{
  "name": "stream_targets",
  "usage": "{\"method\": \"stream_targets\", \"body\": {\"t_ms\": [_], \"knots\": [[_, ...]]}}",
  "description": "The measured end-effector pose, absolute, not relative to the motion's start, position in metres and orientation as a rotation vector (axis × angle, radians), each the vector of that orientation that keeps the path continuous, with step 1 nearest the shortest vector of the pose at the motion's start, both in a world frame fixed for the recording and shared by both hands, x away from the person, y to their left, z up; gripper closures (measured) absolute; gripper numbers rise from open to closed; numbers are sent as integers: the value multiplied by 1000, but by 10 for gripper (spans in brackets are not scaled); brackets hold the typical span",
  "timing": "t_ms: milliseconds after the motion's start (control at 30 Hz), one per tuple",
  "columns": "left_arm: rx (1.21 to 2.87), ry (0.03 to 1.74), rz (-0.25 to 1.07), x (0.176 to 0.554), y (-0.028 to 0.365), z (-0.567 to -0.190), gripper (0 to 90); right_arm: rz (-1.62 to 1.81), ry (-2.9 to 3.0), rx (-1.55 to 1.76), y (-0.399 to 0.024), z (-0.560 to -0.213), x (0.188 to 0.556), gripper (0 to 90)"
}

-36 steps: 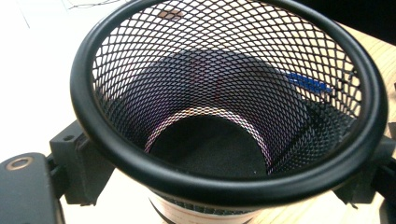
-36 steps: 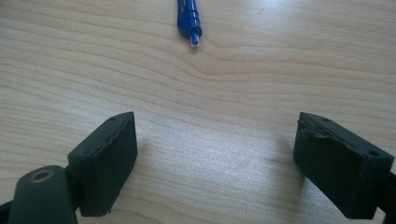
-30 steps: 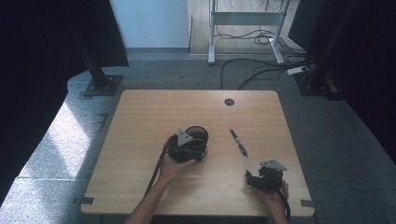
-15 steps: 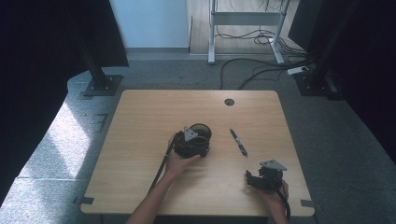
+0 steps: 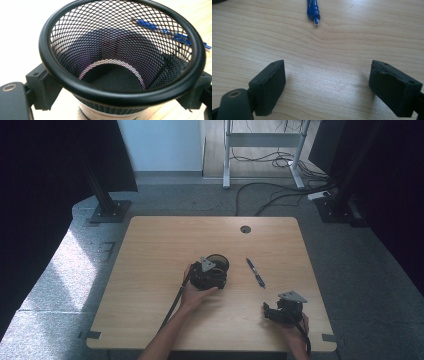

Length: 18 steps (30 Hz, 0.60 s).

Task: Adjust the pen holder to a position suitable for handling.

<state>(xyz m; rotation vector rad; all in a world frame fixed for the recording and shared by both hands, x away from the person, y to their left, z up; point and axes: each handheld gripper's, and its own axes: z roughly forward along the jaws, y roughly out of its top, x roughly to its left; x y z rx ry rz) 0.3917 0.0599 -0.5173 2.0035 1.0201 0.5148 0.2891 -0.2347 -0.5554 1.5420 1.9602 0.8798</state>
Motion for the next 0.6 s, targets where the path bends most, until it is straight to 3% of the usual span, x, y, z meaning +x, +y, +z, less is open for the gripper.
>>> {"method": "stream_targets", "body": {"t_ms": [600], "knots": [[1971,988,491,383,71,-509,10,880,1959,1543,-235,-555,289,133]]}}
